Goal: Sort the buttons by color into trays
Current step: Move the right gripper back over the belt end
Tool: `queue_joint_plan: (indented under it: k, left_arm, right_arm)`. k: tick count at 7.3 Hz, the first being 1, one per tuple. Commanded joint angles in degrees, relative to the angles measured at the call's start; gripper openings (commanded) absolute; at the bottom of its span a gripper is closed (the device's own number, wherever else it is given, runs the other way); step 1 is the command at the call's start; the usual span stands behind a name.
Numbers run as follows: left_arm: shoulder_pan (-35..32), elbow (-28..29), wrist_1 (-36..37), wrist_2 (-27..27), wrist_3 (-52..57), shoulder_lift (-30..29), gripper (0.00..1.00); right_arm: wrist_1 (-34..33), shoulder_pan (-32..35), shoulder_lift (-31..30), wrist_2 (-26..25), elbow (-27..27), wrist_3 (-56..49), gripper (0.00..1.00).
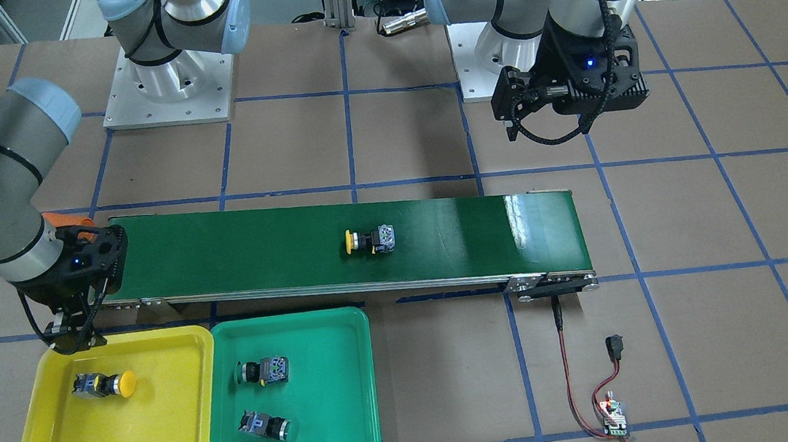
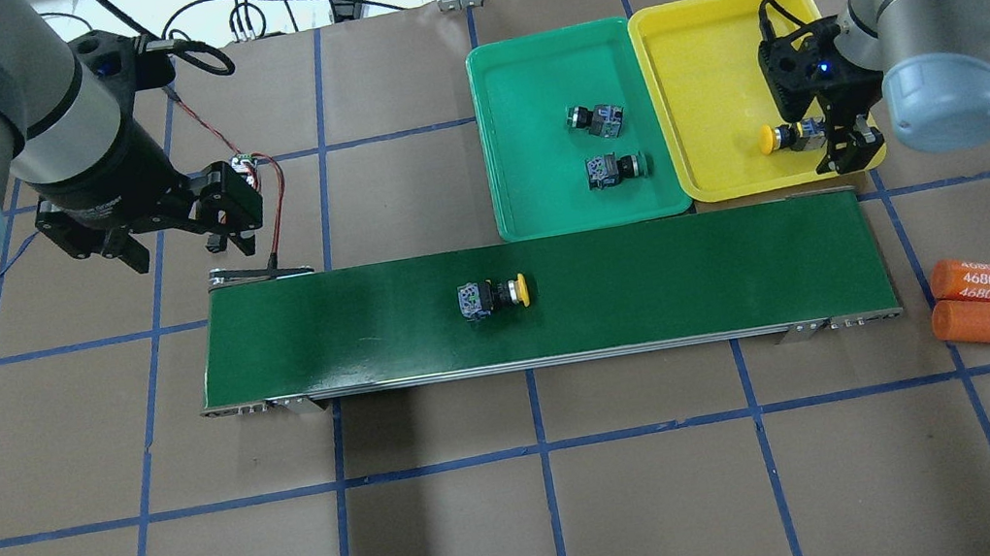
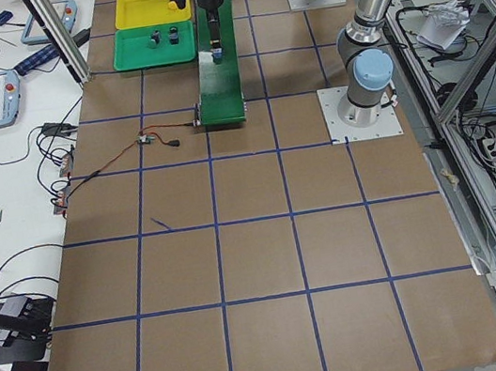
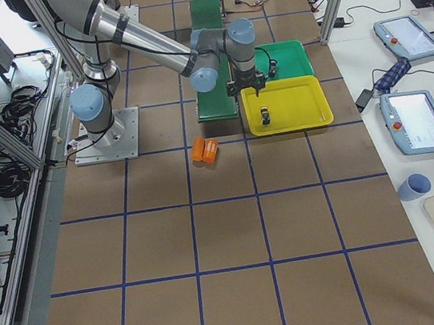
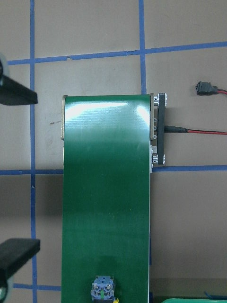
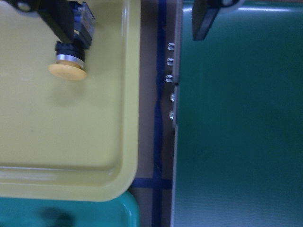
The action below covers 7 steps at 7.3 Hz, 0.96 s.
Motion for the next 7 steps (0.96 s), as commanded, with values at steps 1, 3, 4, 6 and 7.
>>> queue_joint_plan:
  k: [1,3,4,6,7]
  left_arm:
    - [0.00,-0.02,0.00,0.05,0.00,0.11,1.00]
    - [0.00,0.07,0.00,0.05,0.00,0.11,1.00]
    - [0.00,-0.02,0.00,0.05,0.00,0.19,1.00]
    - [0.00,0.07,0.00,0.05,0.00,0.28,1.00]
    - [0.00,-0.10,0.00,0.05,0.00,0.20,1.00]
  right_arm:
    - [-0.16,2.83,-4.94,0.00,6.51,2.40,0.89]
    - [-0.68,8.08,-7.14,-0.44,10.30,8.90,0.91]
    - [-0.86,10.12,-6.80,-0.79,10.58,12.24,0.91]
    - [-0.86,11.28,-6.36,-1.05,10.75,12.71,0.91]
    - [-0.87,11.28,-6.36,-1.05,10.75,12.71,0.91]
